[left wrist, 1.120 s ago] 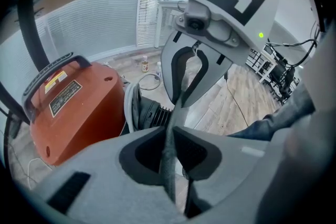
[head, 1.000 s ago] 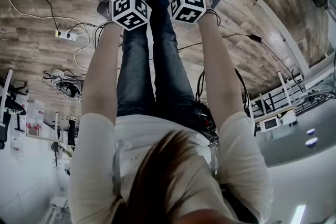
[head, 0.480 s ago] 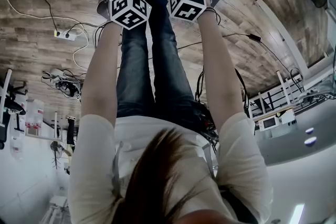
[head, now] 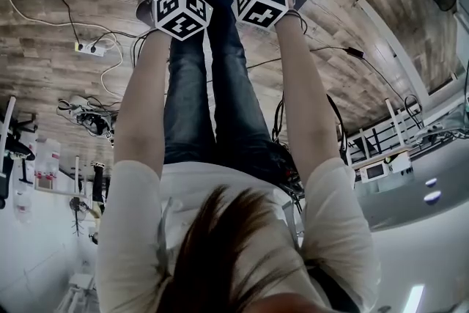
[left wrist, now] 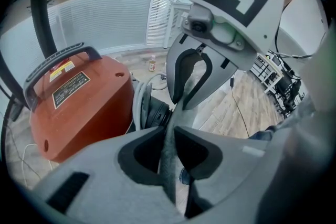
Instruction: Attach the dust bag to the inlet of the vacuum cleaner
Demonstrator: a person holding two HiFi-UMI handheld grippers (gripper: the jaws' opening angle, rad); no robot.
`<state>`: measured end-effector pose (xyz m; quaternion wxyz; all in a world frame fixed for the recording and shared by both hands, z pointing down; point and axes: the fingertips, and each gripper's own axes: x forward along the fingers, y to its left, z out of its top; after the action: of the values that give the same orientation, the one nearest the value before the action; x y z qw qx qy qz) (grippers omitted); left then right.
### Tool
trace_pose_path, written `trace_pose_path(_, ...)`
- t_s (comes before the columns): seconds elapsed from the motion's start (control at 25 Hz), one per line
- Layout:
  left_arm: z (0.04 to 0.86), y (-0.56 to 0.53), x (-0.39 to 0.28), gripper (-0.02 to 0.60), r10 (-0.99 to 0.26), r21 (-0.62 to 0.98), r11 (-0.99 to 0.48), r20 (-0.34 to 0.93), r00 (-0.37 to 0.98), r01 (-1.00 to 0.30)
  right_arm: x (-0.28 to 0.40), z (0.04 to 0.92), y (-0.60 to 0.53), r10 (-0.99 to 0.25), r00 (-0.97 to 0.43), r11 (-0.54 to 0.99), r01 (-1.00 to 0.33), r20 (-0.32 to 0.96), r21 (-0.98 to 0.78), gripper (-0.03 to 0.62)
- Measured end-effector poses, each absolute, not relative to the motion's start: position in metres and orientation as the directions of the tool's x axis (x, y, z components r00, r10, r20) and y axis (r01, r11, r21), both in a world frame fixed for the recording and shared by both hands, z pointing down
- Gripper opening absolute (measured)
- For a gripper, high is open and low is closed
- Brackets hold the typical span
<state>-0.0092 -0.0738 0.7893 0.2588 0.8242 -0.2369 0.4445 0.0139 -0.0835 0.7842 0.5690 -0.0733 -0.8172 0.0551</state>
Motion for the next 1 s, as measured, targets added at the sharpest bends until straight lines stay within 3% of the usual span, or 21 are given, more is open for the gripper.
trace_pose_path(0.28, 0.7921, -0.0715, -0.0081, 0.076, -0.138, 0.234, -0.747, 0.861, 0.489, -0.623, 0.0163, 0.7851, -0.0846, 0.14, -0.325, 0.979, -0.096, 0.935, -0.18, 0.077)
trace_pose_path(0.48, 0.7968, -0.0689, -0.0098, 0.083, -0.099, 0.359, -0.619, 0.847, 0.523, -0.699, 0.0208, 0.7875, -0.0868, 0.102, -0.339, 0.939, -0.278, 0.935, -0.203, 0.1)
trace_pose_path(1.0, 0.7984, -0.0674, -0.0104, 0.083, -0.111, 0.37, -0.57, 0.85, 0.515, -0.734, 0.0222, 0.7879, -0.0867, 0.088, -0.34, 0.931, -0.307, 0.936, -0.199, 0.118)
